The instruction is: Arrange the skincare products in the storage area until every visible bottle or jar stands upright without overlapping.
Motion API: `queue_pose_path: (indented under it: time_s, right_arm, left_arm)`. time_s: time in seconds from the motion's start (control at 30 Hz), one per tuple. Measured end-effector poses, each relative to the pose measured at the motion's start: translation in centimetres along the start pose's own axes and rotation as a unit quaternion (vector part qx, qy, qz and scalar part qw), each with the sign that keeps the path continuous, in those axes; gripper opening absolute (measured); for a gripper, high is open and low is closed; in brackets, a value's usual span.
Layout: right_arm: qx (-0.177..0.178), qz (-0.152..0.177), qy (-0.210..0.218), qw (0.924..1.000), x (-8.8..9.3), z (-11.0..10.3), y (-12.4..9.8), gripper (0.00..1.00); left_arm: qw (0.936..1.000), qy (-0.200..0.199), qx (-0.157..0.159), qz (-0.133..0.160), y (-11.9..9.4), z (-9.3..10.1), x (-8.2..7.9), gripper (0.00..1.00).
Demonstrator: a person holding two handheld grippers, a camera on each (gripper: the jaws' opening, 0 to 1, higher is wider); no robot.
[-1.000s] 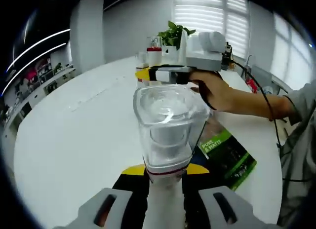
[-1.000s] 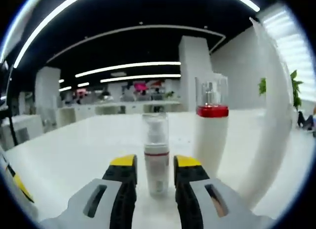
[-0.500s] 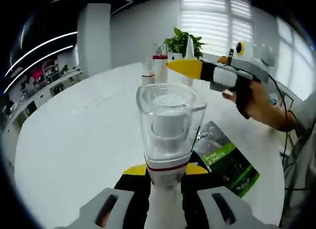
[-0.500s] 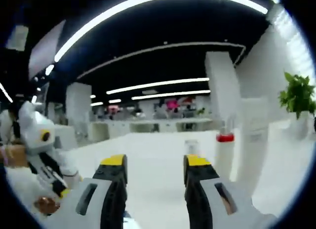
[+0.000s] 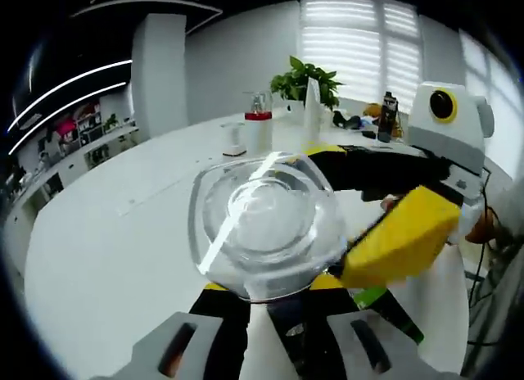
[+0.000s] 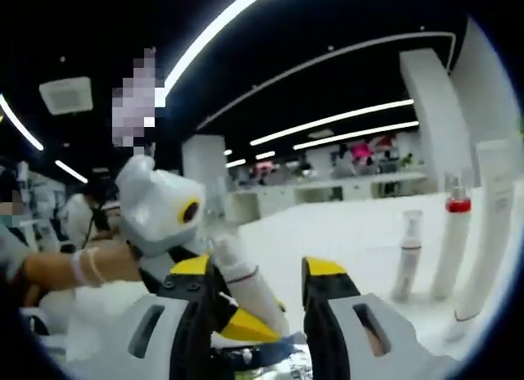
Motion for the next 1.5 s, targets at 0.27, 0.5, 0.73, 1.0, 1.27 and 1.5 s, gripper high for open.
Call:
queue_pose_path:
  time_s: [0.27,0.5,0.73,1.0,1.27,1.5]
  right_arm:
    - [0.023,-0.023,-0.042,0.9986,0.9,0.2,0.1,0.29]
    - [0.081,-0.026,-0.017,0.9963,1.4,2.8,-1.1,0.19]
    - [0.185,-0.028,0.007,0.9823,1.3,8.6,-2.7,0.19]
    - [0.255,-0.066,0.04,0.9638,3.2,12.0,-3.9,0.19]
    - [0.277,-0.088,0.037,0.9563,3.4,12.7,-4.2,0.19]
    - [0.284,-0.079,0.03,0.9552,2.7,13.0,-4.4,0.23]
  left_arm:
    - [0.9971,0.06,-0.031,-0.034,0.7,1.4,-0.4,0.23]
    - [0.9953,0.082,-0.051,-0.01,0.8,0.8,-0.5,0.33]
    - [0.9982,0.034,-0.043,0.022,-0.4,-0.4,-0.3,0.4]
    - [0.9986,-0.025,-0.001,0.048,-1.8,0.2,1.0,0.42]
    - [0.9948,-0.066,0.046,0.062,-3.5,1.0,2.2,0.42]
    - [0.99,-0.076,0.09,0.078,-5.0,3.5,2.6,0.48]
Point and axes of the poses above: the point that each gripper's makers call its tool centre point, and the gripper's own axes: y roughly forward along the fingers, z roughly to its right, x roughly out of its underside, the point moved 1 cm from there along -y, roughly backward along the fingers, and after that the axes turned 15 degrees about -z, right-handed, at the moved point
